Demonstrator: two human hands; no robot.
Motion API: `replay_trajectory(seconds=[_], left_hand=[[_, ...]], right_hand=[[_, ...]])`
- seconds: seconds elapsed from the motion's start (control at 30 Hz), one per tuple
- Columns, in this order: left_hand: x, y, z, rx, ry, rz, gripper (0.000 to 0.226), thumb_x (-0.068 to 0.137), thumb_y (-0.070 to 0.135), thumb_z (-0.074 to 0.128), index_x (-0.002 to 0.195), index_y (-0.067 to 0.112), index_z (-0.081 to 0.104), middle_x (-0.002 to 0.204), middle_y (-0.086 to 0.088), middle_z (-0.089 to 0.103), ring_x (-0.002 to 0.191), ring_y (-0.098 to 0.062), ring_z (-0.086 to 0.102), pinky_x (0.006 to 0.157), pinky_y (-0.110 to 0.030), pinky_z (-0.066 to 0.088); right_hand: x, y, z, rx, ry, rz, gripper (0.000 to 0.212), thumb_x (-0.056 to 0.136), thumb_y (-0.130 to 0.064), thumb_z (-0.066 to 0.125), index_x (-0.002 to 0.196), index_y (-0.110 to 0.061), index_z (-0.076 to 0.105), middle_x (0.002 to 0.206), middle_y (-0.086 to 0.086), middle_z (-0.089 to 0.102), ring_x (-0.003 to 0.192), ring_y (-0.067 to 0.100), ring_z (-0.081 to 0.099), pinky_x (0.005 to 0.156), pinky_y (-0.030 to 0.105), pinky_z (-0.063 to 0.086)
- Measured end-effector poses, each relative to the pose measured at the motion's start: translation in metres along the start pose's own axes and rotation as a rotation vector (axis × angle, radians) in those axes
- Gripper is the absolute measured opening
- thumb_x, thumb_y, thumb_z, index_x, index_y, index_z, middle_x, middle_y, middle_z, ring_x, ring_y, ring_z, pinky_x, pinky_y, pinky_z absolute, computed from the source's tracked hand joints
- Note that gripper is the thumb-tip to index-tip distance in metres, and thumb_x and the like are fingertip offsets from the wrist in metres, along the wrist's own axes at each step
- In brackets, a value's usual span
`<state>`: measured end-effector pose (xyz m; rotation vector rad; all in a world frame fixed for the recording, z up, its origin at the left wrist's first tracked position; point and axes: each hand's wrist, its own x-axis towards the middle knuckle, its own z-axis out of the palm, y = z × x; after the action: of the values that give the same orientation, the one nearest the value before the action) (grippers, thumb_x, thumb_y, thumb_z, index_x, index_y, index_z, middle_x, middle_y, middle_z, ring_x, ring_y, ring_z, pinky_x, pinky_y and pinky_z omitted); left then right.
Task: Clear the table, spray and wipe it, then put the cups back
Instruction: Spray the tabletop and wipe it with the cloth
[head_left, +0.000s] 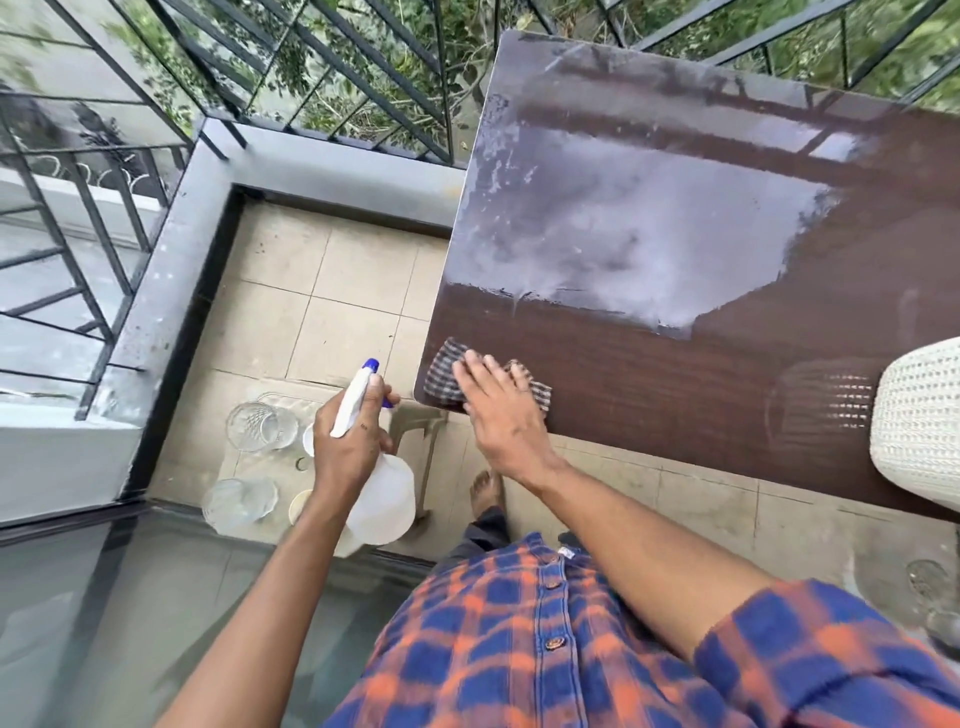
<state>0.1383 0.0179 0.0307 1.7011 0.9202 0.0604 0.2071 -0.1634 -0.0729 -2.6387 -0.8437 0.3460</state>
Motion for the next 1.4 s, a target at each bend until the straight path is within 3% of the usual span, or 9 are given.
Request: replay_trajectory(seconds=[0.13, 0.37, 0.5, 0.63, 0.8, 1.03, 1.13, 1.3, 1.4], left_hand=[[0.002, 0.000, -0.002, -0.049, 0.014, -0.033, 0.037, 0.103, 0.039, 0.054, 0.092, 0.007, 0.069, 0.087, -0.004, 0.075, 0.041, -0.014, 0.050, 0.047, -0.017, 0.043], [0.005, 0.002, -0.007, -0.079, 0.030, -0.047, 0.035, 0.103, 0.038, 0.055, 0.091, 0.009, 0.070, 0.082, 0.002, 0.074, 0.041, -0.013, 0.050, 0.049, -0.015, 0.043], [0.010, 0.000, -0.007, -0.085, 0.030, -0.039, 0.034, 0.103, 0.039, 0.054, 0.089, 0.012, 0.070, 0.082, 0.001, 0.075, 0.043, -0.017, 0.051, 0.050, -0.019, 0.045], [0.014, -0.004, -0.007, -0.088, 0.015, -0.035, 0.034, 0.104, 0.038, 0.054, 0.090, 0.012, 0.069, 0.082, -0.010, 0.074, 0.044, -0.019, 0.051, 0.049, -0.021, 0.045], [0.016, -0.002, -0.012, -0.120, 0.001, -0.059, 0.033, 0.104, 0.037, 0.053, 0.090, 0.011, 0.068, 0.083, 0.003, 0.075, 0.043, -0.019, 0.049, 0.048, -0.020, 0.044], [0.025, 0.002, -0.017, -0.131, -0.008, -0.071, 0.038, 0.102, 0.041, 0.055, 0.094, 0.006, 0.068, 0.091, -0.006, 0.075, 0.044, -0.021, 0.049, 0.049, -0.019, 0.044], [0.029, 0.009, -0.015, -0.183, -0.013, -0.077, 0.036, 0.102, 0.039, 0.056, 0.091, 0.006, 0.068, 0.087, -0.007, 0.075, 0.041, -0.020, 0.047, 0.047, -0.021, 0.044], [0.041, 0.021, -0.009, -0.166, -0.037, -0.037, 0.037, 0.102, 0.038, 0.057, 0.088, 0.006, 0.068, 0.087, -0.007, 0.075, 0.041, -0.017, 0.047, 0.046, -0.023, 0.044], [0.049, 0.028, -0.006, -0.140, -0.056, -0.023, 0.038, 0.102, 0.039, 0.056, 0.089, 0.005, 0.068, 0.087, -0.006, 0.074, 0.043, -0.018, 0.046, 0.047, -0.023, 0.043]], right_hand=[[-0.005, 0.038, -0.010, -0.065, -0.027, -0.196, 0.053, 0.105, -0.021, 0.043, 0.157, -0.020, 0.032, 0.163, 0.003, 0.032, 0.148, 0.027, 0.033, 0.123, 0.049, 0.022], [0.058, 0.071, -0.050, 0.023, 0.078, 0.371, 0.059, 0.103, -0.020, 0.044, 0.159, -0.015, 0.025, 0.167, 0.005, 0.019, 0.154, 0.029, 0.015, 0.124, 0.052, 0.010], [0.083, 0.012, -0.037, -0.004, -0.083, 0.109, 0.059, 0.107, -0.023, 0.036, 0.161, -0.018, 0.014, 0.169, 0.002, 0.006, 0.155, 0.025, 0.008, 0.125, 0.050, 0.002], [0.046, -0.028, -0.004, -0.029, -0.147, -0.208, 0.062, 0.101, -0.014, 0.045, 0.159, -0.020, 0.026, 0.166, 0.000, 0.022, 0.153, 0.022, 0.023, 0.124, 0.051, 0.014], [0.015, 0.021, -0.019, 0.002, -0.126, -0.264, 0.056, 0.103, -0.015, 0.046, 0.157, -0.021, 0.033, 0.164, -0.001, 0.029, 0.150, 0.021, 0.029, 0.124, 0.048, 0.019], [0.096, 0.048, -0.056, 0.008, -0.065, 0.219, 0.058, 0.107, -0.021, 0.038, 0.161, -0.020, 0.018, 0.169, 0.000, 0.011, 0.156, 0.023, 0.009, 0.125, 0.046, 0.004], [0.113, 0.011, -0.048, -0.019, -0.139, 0.098, 0.058, 0.107, -0.027, 0.034, 0.161, -0.020, 0.012, 0.169, -0.001, 0.005, 0.156, 0.024, 0.006, 0.125, 0.052, 0.005], [0.051, 0.000, -0.028, -0.092, -0.218, -0.251, 0.058, 0.105, -0.026, 0.041, 0.160, -0.020, 0.022, 0.167, 0.000, 0.020, 0.153, 0.024, 0.021, 0.124, 0.050, 0.015], [0.011, 0.050, -0.039, -0.086, -0.132, -0.183, 0.057, 0.103, -0.023, 0.042, 0.158, -0.022, 0.029, 0.165, 0.000, 0.026, 0.150, 0.025, 0.029, 0.122, 0.049, 0.021]])
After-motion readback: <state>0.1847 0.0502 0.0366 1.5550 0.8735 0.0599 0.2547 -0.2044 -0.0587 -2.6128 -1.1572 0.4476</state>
